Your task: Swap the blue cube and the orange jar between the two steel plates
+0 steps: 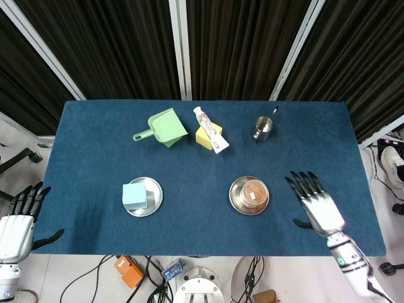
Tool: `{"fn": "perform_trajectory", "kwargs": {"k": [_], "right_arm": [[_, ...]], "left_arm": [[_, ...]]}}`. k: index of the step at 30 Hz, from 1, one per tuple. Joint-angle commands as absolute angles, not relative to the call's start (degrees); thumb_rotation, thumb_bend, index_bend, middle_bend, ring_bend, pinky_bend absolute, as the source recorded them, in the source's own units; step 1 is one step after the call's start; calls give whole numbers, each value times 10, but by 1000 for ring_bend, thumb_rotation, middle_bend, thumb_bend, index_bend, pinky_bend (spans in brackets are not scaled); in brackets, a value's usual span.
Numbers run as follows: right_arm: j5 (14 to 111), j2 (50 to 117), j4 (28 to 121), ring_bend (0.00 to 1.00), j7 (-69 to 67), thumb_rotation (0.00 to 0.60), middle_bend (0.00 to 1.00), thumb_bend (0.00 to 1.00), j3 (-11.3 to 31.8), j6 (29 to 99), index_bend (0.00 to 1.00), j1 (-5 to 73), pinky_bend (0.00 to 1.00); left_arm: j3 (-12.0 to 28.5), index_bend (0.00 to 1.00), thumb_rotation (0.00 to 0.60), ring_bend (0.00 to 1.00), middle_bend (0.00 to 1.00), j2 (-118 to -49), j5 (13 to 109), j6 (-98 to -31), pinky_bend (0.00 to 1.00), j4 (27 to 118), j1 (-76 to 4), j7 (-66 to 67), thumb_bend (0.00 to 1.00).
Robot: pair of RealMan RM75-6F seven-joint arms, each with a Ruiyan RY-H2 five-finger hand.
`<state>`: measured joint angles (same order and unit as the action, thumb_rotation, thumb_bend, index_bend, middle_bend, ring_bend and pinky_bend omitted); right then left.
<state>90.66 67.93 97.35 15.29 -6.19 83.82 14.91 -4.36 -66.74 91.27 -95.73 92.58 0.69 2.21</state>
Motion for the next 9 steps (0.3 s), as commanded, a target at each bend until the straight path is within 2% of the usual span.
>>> {"fn": "perform_trajectory", "kwargs": {"k": [1, 9], "right_arm": [[924, 670, 904, 0, 117, 600, 0, 159, -104, 952, 0, 29, 0], [926, 666, 872, 0, 79, 600, 0, 164, -86, 959, 0, 11, 0]], "left_arm": [[-59, 38, 600, 0, 0, -709, 924, -963, 91, 841, 28, -51, 53], [-64, 36, 600, 0, 0, -706, 952, -948, 84, 829, 19, -36, 60]]}}
